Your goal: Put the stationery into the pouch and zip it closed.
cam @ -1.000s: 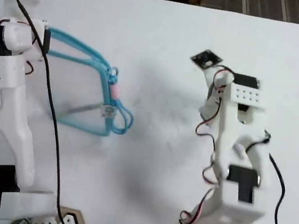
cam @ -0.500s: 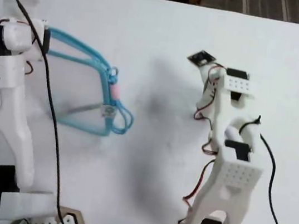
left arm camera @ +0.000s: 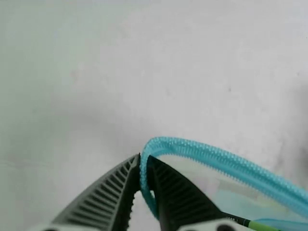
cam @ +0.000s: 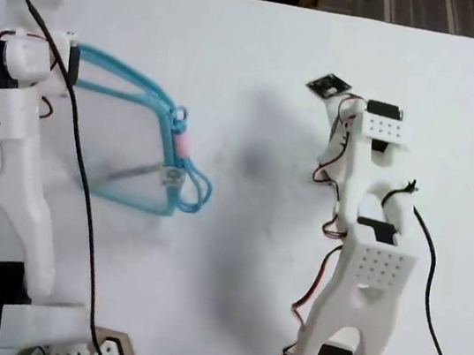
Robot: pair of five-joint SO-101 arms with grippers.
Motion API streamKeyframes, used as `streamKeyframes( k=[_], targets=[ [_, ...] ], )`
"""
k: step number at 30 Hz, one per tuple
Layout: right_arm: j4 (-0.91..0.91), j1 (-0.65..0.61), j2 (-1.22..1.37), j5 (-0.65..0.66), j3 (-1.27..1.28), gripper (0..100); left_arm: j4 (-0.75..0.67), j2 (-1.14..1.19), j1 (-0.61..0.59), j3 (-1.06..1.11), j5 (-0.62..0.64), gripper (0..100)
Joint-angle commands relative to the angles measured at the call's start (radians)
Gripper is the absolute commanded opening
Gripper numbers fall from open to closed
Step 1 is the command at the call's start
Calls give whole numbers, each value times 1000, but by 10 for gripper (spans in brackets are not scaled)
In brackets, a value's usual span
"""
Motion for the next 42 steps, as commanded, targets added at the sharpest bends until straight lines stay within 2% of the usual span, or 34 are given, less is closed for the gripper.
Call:
streamKeyframes(
  k=[1,9,13,16,24,28,32,36,39,42],
  targets=[
    [82,-18,-8,-32,-86,19,35,114,2,17,5,22],
    [412,-88,-99,-224,-344,17,35,114,2,17,6,22],
    [417,-148,-257,-285,-318,17,35,114,2,17,6,22],
    [417,-208,-427,-288,-172,17,35,110,-2,17,5,22],
    [412,-429,-1015,-290,494,17,37,110,1,17,3,22],
    [390,-536,-1242,-293,740,17,37,110,2,17,3,22],
    [223,-593,-1408,-295,939,17,37,110,2,17,3,22],
    [-160,-602,-1549,-308,1105,17,37,110,2,17,3,22],
    [-435,-601,-1647,-399,1177,17,37,110,1,17,3,22],
    [-621,-593,-1710,-531,1171,17,37,110,-2,17,3,22]
  ],
)
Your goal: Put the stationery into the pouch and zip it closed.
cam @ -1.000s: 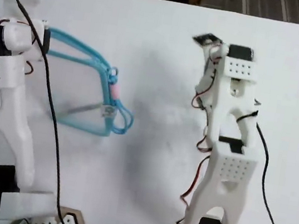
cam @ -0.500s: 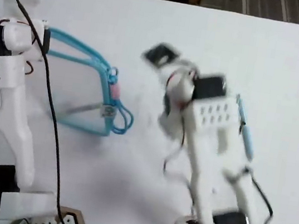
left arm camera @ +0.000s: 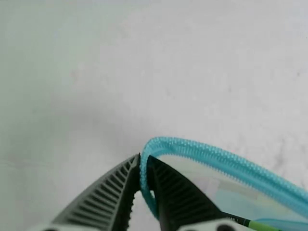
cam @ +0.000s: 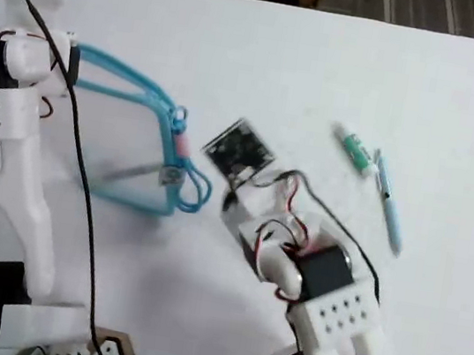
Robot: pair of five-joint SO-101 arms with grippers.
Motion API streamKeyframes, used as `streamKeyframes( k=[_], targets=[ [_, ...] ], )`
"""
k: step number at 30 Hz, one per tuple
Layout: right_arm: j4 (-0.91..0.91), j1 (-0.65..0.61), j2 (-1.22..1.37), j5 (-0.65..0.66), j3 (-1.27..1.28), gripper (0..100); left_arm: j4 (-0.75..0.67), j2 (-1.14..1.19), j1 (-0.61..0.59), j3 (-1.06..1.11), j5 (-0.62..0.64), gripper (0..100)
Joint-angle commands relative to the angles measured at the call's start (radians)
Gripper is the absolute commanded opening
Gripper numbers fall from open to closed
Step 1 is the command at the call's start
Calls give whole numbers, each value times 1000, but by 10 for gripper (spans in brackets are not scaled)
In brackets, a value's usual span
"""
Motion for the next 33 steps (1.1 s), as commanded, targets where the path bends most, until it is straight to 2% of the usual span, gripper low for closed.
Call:
streamKeyframes(
  k=[1,11,15,21,26,33],
  targets=[
    [-251,1,-87,-150,-15,17,37,110,-2,17,3,22],
    [-567,-18,-110,-497,-318,17,37,110,2,17,6,22],
    [-588,-82,-22,-508,-529,17,35,113,4,17,6,22],
    [-559,-194,242,-509,-809,17,35,113,4,17,6,22],
    [-570,-245,447,-503,-882,17,35,111,4,17,6,22],
    [-599,-225,634,-502,-878,17,35,110,-2,17,6,22]
  ],
)
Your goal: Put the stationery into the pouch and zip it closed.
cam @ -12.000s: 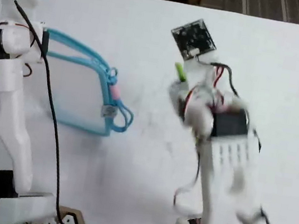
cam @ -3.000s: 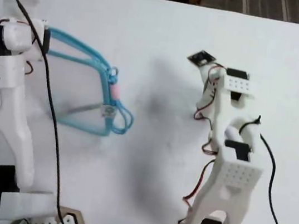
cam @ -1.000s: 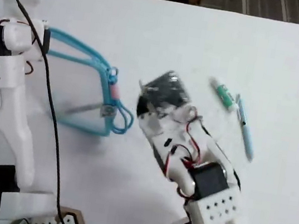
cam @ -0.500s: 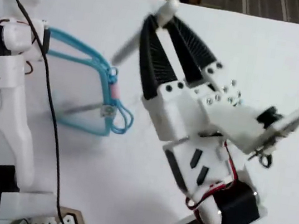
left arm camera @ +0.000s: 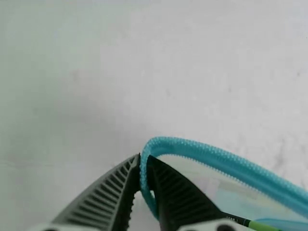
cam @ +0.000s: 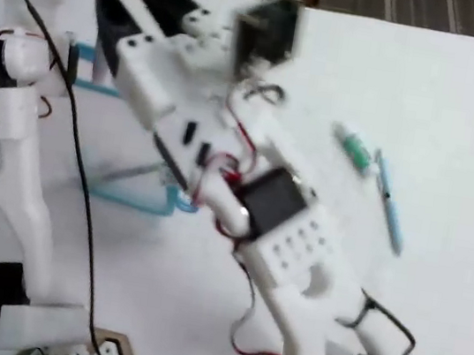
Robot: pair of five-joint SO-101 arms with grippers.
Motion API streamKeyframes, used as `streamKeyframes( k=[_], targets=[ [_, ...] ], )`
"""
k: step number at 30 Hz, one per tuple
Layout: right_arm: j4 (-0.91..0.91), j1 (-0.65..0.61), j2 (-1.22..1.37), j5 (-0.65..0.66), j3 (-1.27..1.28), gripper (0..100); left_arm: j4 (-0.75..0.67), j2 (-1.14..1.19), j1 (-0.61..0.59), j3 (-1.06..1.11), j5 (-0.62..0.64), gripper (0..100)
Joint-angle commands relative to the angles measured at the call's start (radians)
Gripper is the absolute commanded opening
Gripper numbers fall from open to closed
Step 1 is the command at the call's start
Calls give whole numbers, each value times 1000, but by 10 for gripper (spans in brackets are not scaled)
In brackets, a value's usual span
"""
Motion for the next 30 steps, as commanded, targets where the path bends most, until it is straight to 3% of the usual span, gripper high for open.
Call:
streamKeyframes(
  k=[1,12,22,30],
  targets=[
    [-21,13,36,2,-37,17,35,110,-2,17,6,22],
    [-108,15,41,160,144,17,35,110,2,17,6,22],
    [-151,107,42,163,86,17,35,110,2,17,6,22],
    [-147,105,51,163,106,17,35,110,2,17,6,22]
  ],
)
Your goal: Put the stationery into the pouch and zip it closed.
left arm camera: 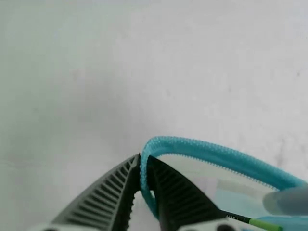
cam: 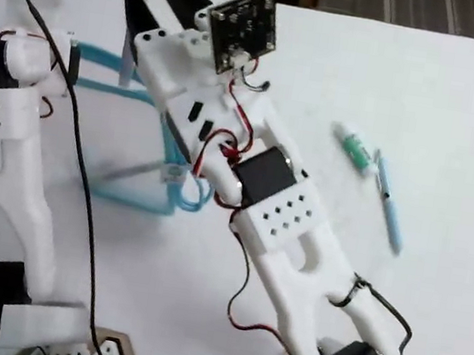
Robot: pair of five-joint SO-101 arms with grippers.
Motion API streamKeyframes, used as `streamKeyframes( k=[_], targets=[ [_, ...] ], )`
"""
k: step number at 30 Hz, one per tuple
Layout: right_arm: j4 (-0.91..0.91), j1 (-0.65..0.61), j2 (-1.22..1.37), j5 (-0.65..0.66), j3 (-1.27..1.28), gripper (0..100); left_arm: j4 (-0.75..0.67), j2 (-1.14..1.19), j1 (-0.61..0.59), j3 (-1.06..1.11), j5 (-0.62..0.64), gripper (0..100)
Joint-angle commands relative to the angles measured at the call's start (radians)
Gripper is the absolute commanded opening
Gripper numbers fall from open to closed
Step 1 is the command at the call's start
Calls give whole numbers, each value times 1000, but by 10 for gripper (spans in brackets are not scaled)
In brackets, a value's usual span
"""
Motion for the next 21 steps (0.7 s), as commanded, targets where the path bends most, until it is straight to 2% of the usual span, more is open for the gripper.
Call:
streamKeyframes(
  k=[1,6,10,12,17,21],
  targets=[
    [-2,15,-5,15,5,17,35,110,2,17,6,22],
    [61,-28,-15,40,101,17,34,110,2,17,6,22],
    [245,-140,-15,226,107,22,34,110,2,17,6,22],
    [263,-154,-15,229,104,72,34,110,2,17,6,22],
    [266,-150,-25,236,101,299,34,110,2,17,6,22],
    [265,-148,-105,233,101,310,31,110,2,17,5,22]
  ],
)
